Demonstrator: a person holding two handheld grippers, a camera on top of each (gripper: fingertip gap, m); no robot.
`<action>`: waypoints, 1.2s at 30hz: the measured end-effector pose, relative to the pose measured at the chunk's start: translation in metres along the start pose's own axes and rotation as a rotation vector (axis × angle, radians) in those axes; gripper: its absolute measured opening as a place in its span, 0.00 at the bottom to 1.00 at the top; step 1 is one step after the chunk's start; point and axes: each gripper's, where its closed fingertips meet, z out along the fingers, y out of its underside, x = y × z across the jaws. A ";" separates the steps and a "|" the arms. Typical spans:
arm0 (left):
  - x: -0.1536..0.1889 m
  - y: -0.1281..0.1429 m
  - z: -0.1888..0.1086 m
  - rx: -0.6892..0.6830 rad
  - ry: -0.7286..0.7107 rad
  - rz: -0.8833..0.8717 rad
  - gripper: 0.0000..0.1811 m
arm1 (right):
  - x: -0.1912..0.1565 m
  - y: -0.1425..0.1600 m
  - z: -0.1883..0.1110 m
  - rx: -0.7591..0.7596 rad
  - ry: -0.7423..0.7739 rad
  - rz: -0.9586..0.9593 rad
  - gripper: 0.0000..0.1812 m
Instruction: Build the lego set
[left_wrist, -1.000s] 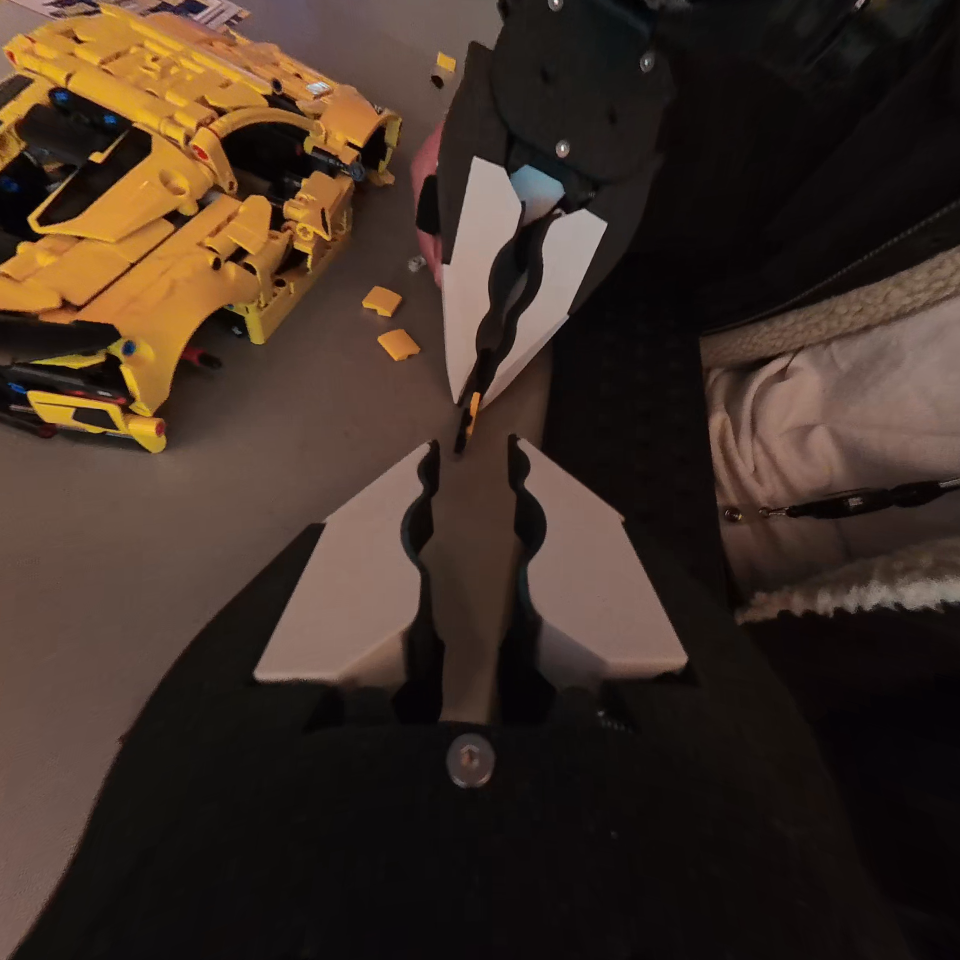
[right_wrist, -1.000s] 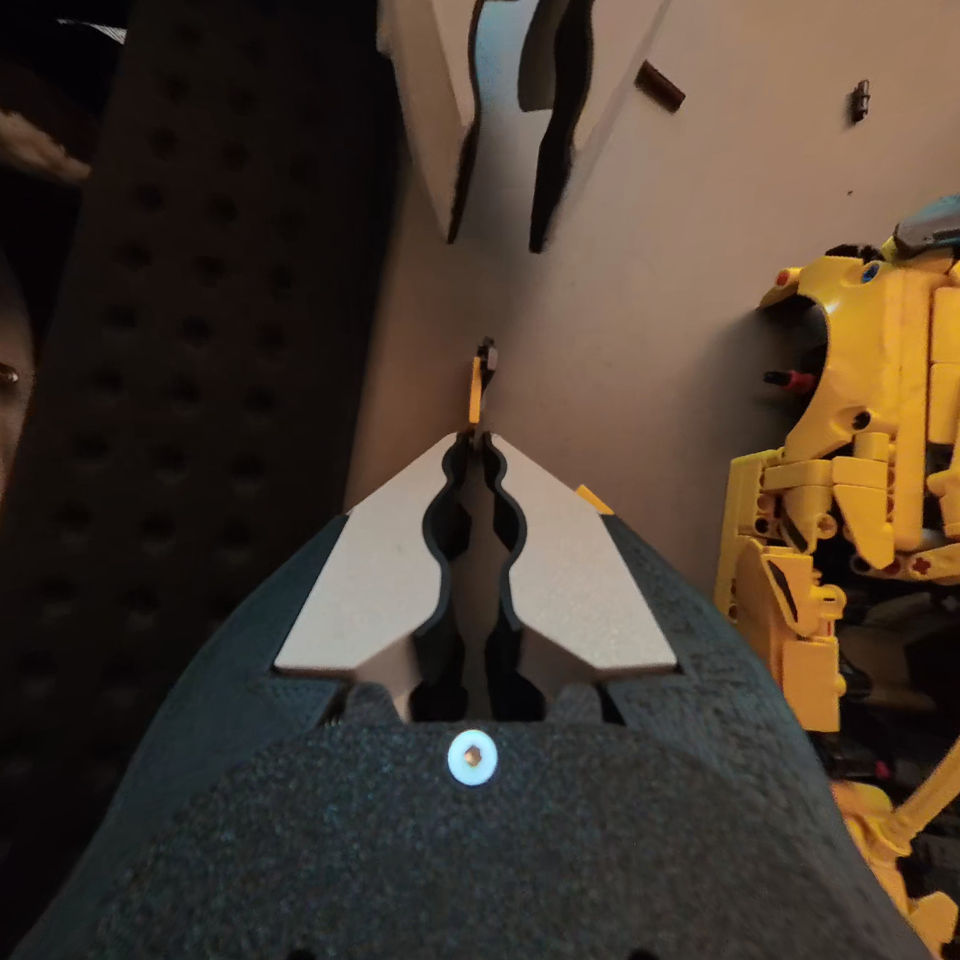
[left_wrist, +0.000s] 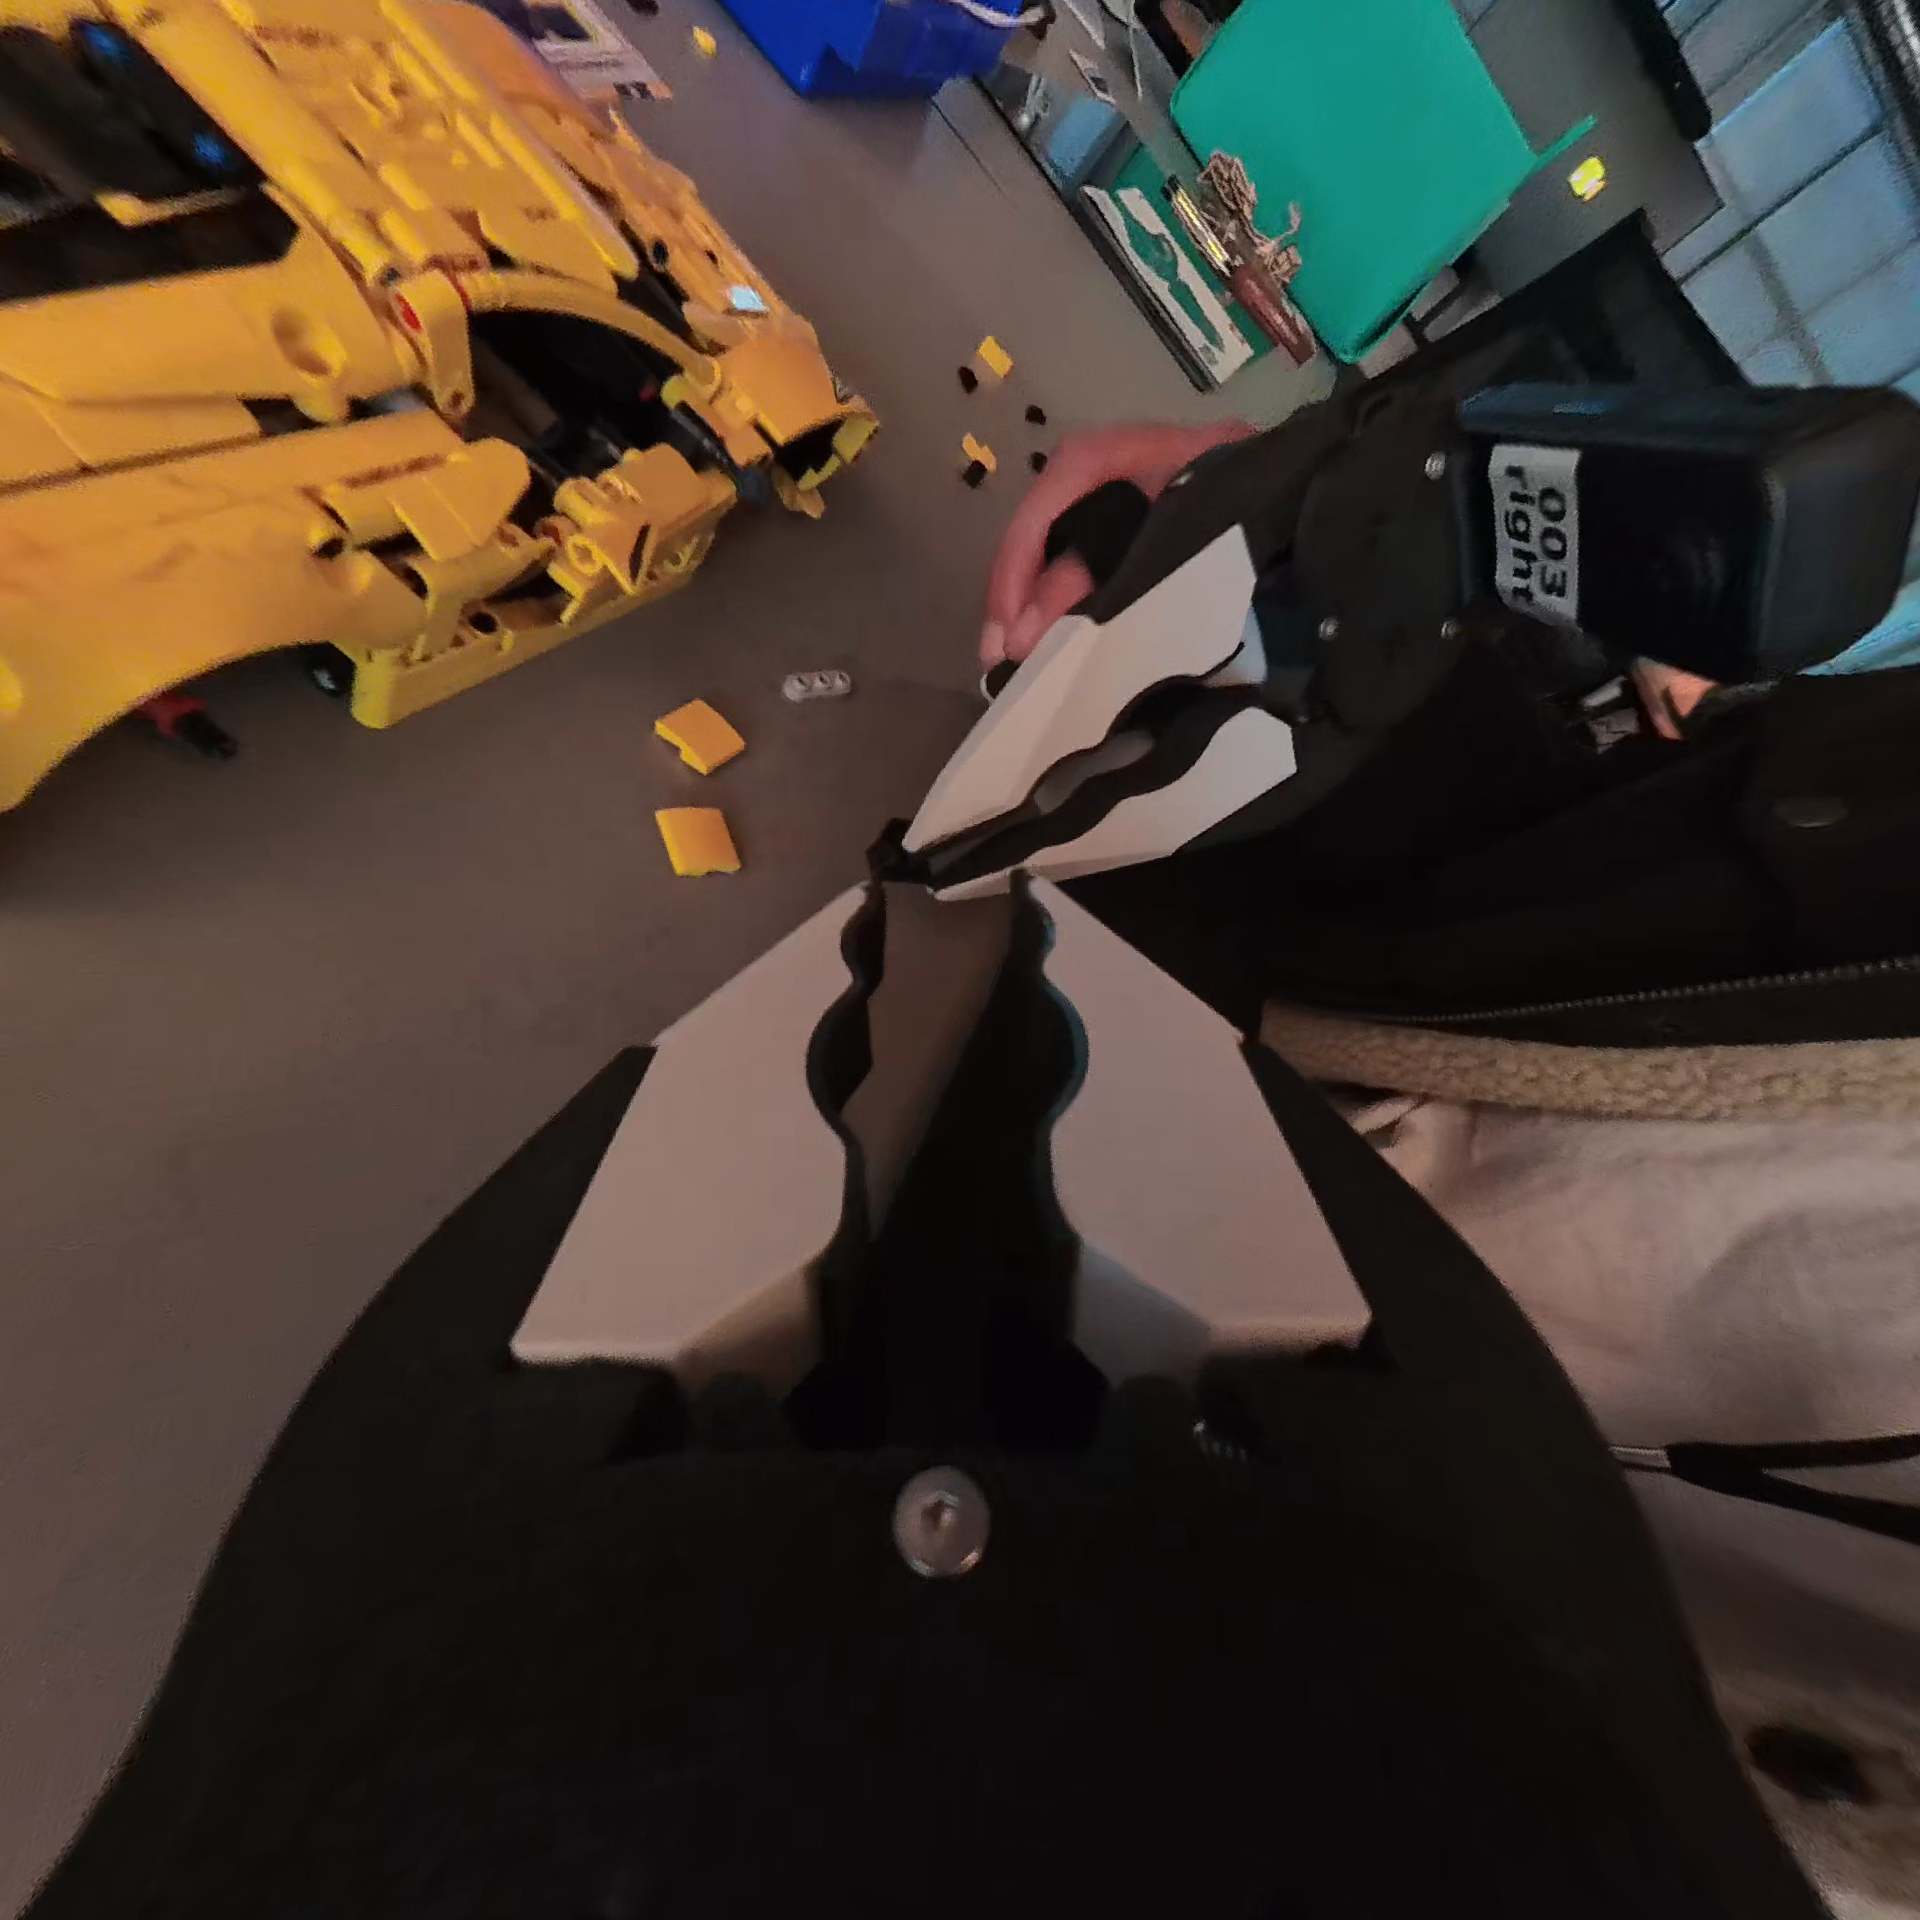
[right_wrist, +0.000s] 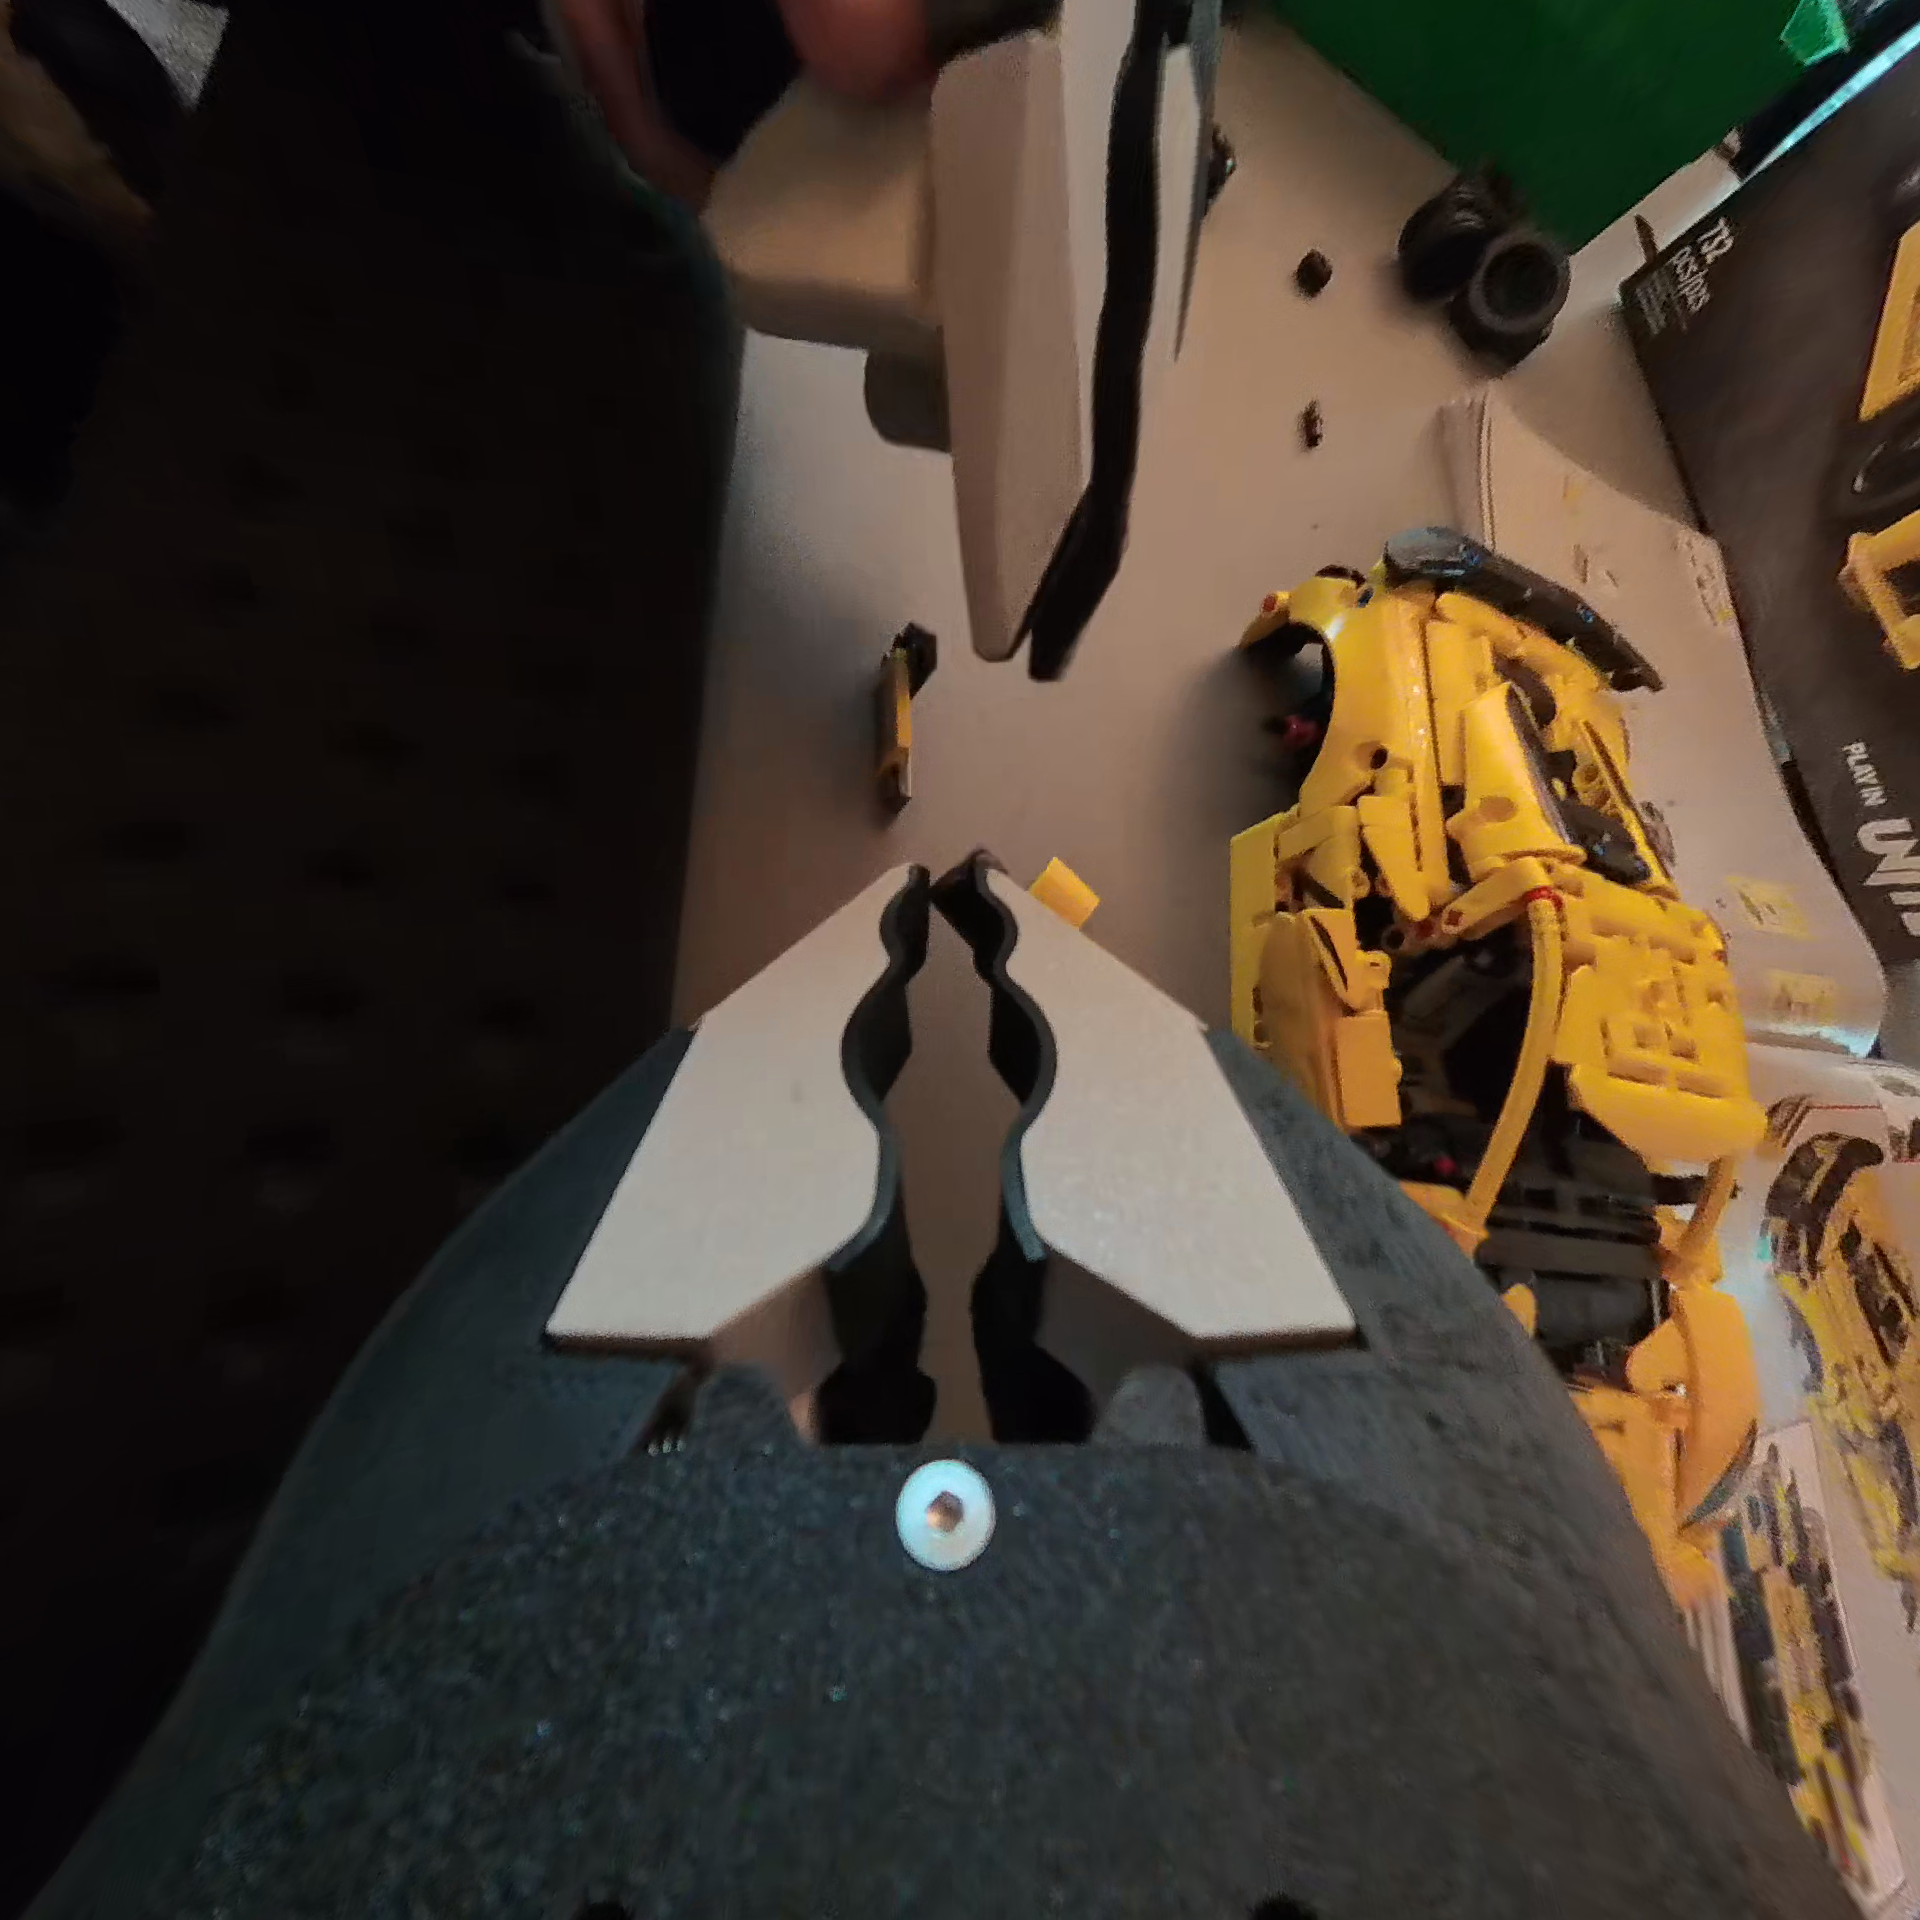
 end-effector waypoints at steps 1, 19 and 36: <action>0.002 -0.002 -0.001 -0.001 0.007 -0.003 0.13 | 0.000 -0.004 -0.002 0.025 0.002 0.014 0.04; 0.046 -0.011 -0.005 0.110 0.327 0.057 0.01 | 0.004 -0.063 -0.038 0.334 0.118 0.018 0.03; 0.072 0.011 -0.015 0.034 0.381 0.383 0.01 | -0.021 -0.074 -0.053 0.545 -0.726 0.754 0.15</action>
